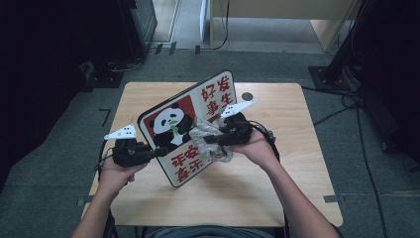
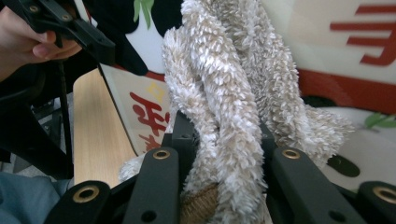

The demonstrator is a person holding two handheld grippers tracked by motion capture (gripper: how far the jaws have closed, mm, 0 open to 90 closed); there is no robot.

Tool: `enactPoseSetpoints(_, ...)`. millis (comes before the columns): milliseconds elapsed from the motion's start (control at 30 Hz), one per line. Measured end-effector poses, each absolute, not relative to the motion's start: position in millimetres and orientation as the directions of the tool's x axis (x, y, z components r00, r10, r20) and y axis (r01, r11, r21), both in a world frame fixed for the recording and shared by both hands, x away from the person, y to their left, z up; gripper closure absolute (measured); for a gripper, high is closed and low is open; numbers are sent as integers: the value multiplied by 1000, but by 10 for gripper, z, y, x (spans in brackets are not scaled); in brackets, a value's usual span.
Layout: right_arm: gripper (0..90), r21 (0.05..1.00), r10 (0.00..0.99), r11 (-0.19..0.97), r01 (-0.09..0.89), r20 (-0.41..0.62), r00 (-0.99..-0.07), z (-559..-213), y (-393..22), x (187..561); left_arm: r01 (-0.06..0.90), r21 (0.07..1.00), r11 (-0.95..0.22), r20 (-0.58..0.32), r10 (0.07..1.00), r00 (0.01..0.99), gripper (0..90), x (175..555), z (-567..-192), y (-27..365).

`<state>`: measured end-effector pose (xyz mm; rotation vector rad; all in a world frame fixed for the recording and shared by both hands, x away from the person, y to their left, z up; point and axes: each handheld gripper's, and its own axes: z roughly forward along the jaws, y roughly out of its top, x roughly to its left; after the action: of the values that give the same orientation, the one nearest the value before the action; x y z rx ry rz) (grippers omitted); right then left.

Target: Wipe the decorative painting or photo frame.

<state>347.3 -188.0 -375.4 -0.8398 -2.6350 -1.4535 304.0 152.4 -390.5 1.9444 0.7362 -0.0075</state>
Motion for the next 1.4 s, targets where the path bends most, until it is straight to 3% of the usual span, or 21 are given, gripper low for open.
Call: enactPoseSetpoints(1400, 721, 743, 458, 468, 479, 260, -850, -4405, -1901, 3281, 491, 816, -305, -310, 485, 817, 767, 3027, -3901, 1516)
